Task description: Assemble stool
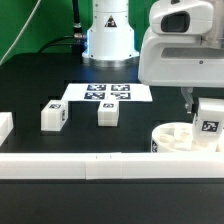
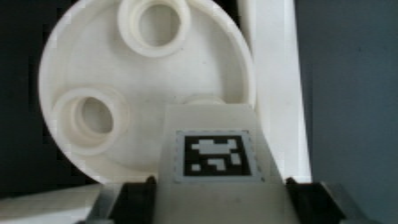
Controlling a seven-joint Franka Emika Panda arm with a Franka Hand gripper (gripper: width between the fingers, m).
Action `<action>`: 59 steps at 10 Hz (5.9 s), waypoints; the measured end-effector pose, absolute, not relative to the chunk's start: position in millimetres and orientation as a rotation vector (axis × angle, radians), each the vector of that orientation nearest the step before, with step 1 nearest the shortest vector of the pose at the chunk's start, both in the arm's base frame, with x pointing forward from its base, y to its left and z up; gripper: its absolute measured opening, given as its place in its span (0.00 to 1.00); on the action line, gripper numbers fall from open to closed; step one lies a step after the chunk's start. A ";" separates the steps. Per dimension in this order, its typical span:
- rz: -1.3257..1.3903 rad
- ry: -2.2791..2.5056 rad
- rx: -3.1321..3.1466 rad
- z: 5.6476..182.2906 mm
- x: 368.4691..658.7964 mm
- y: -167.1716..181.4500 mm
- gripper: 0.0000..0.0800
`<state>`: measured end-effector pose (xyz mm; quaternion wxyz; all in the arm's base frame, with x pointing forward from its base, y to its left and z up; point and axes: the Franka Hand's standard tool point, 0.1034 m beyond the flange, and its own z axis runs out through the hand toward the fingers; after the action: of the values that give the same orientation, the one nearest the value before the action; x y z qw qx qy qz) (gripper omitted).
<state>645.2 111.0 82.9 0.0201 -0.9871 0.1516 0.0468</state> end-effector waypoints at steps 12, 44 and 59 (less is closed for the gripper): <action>0.116 1.878 -2.358 80.0 631.3 121.3 0.43; 0.117 0.990 -2.744 100.2 633.6 134.3 0.81; -0.063 -0.103 -2.923 116.0 622.7 183.5 0.81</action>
Offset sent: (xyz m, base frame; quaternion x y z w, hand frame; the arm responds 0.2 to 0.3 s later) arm -0.0221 0.0055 -0.0109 0.0324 0.0173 0.3069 0.9510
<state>622.7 183.5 116.0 0.1079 -0.9933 -0.0349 -0.0214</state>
